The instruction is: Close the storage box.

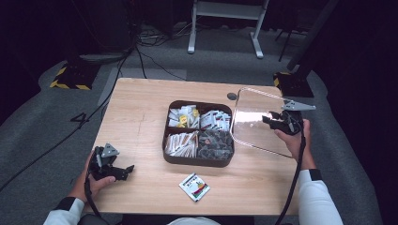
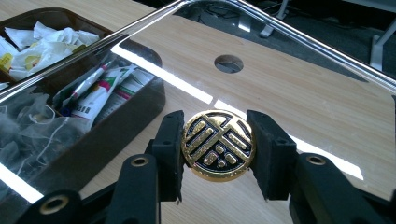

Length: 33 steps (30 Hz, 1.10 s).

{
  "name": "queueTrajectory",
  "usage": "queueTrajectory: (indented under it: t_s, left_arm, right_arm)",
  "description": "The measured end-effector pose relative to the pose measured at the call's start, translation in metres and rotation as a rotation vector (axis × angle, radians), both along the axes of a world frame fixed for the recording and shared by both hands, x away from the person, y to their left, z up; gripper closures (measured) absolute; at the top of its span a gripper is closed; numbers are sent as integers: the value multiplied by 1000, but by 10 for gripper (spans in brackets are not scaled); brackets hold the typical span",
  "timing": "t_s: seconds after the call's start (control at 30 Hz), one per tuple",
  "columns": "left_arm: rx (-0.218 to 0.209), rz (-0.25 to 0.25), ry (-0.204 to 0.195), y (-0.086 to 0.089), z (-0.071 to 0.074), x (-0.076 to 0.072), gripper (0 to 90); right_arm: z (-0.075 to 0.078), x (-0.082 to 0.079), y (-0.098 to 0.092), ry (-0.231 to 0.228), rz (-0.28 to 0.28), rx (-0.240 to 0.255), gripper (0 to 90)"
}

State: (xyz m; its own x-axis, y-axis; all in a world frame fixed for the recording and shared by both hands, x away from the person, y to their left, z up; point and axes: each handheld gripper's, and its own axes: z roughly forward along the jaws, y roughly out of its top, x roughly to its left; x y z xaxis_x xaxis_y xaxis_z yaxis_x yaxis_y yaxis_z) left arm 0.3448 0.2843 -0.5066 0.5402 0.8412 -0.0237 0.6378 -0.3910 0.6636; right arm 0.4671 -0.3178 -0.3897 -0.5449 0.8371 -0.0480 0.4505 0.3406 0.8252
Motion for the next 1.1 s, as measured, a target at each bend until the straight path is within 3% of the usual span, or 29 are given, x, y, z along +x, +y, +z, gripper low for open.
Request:
queueTrajectory:
  t_s: [0.53,1.1]
  left_arm:
    - [1,-2,0,0,0,0,1]
    - [1,-2,0,0,0,0,1]
  right_arm:
    - [13,2,36,-6,51,-13,594]
    - [12,5,70,7,104,-21,595]
